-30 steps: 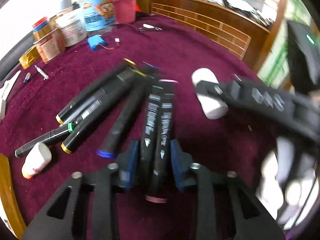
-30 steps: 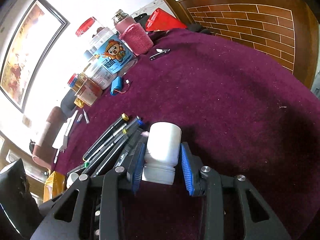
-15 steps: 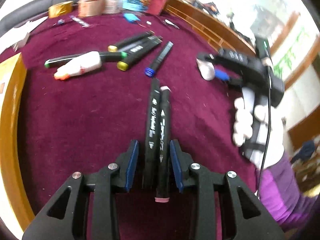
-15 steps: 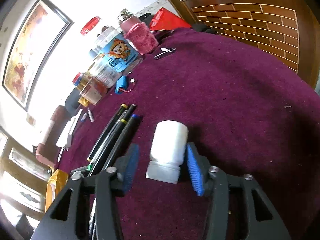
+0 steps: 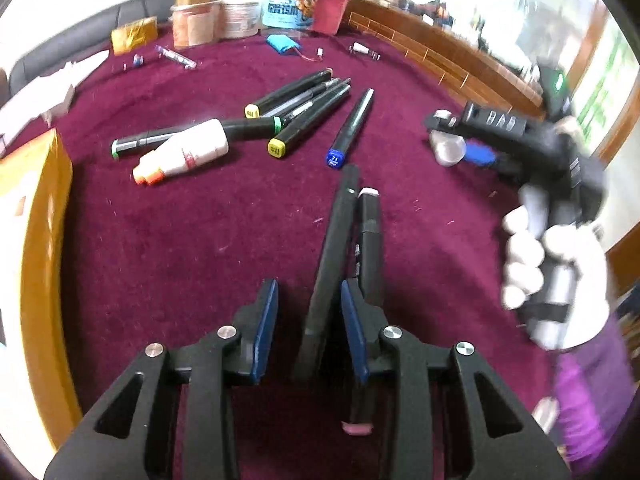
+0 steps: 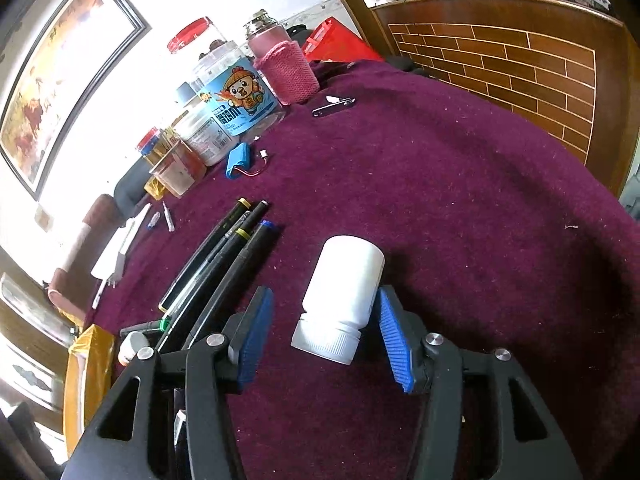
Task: Organize rigid objects
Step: 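Carry the markers and the pill bottle over the box and lower them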
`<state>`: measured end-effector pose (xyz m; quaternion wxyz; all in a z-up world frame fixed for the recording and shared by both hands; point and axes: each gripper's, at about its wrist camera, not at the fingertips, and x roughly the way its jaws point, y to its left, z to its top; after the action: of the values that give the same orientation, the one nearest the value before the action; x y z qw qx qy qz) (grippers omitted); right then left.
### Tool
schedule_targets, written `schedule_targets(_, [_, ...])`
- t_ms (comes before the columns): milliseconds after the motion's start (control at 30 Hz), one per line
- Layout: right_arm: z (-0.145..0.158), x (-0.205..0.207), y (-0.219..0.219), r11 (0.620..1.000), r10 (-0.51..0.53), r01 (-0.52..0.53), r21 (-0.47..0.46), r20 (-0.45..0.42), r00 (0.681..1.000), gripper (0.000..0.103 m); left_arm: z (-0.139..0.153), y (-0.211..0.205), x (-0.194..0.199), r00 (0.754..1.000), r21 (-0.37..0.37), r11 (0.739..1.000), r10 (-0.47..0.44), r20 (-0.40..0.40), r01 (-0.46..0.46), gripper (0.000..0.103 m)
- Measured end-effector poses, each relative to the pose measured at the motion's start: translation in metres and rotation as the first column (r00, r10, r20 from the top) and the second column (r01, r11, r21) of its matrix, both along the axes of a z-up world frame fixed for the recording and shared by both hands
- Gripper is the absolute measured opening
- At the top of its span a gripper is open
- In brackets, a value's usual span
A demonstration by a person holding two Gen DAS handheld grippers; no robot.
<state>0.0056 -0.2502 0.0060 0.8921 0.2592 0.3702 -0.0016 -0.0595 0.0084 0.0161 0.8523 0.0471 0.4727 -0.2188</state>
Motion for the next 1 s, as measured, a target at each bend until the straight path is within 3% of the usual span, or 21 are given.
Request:
schedule_targets(100, [0.0,0.0,-0.001,1.0,0.0,0.0,0.0,0.001,1.0,0.048,-0.001,-0.019,0.005,0.999,0.085,0.996,-0.011,0.049,0.007,0.03])
schedule_targets(233, [0.0,0.0,-0.001,1.0,0.001,-0.001,0.0,0.001,1.0,0.048,-0.004,-0.025,0.014,0.996,0.07,0.998,-0.005,0.09,-0.001,0.03])
schedule_targets(300, [0.0,0.0,-0.001,1.0,0.002,-0.002,0.002,0.002,1.0,0.048,-0.002,-0.017,0.016,0.998,-0.019,1.0,0.002,0.059,-0.001,0.012])
schedule_targets(467, [0.0,-0.001,-0.002,1.0,0.002,-0.002,0.01,0.005,1.0,0.049,0.015,0.013,-0.006,0.999,-0.246,0.969,0.027,0.032,-0.018,0.012])
schedule_targets(633, [0.0,-0.002,-0.001,1.0,0.001,-0.001,-0.005,0.002,1.0,0.049,0.039,0.041,-0.034,0.998,-0.377,0.926,0.044,0.055,-0.02,0.012])
schedule_targets(733, [0.003,0.005,0.012,0.995,0.021,-0.024,-0.093,-0.033,0.999,0.056,0.052,0.06,-0.05,0.996,-0.424,0.905,0.049,0.072,-0.014,0.012])
schedule_targets(833, [0.005,0.019,0.045,0.941,0.059,-0.102,-0.323,-0.141,0.988,0.057,0.057,0.079,-0.06,0.994,-0.463,0.886,0.071,0.078,-0.027,0.012])
schedule_targets(867, [0.004,0.021,0.055,0.909,0.067,-0.131,-0.395,-0.172,0.983,0.048,0.059,0.089,-0.063,0.993,-0.476,0.879,0.083,0.079,-0.035,0.012])
schedule_targets(933, [0.007,0.018,0.064,0.894,0.101,-0.17,-0.414,-0.183,0.978,0.029,0.064,0.114,-0.068,0.988,-0.495,0.866,0.128,0.09,-0.067,0.012])
schedule_targets(1000, [0.013,0.013,0.064,0.909,0.113,-0.181,-0.375,-0.196,0.974,0.029,0.066,0.137,-0.071,0.983,-0.514,0.853,0.162,0.091,-0.093,0.012])
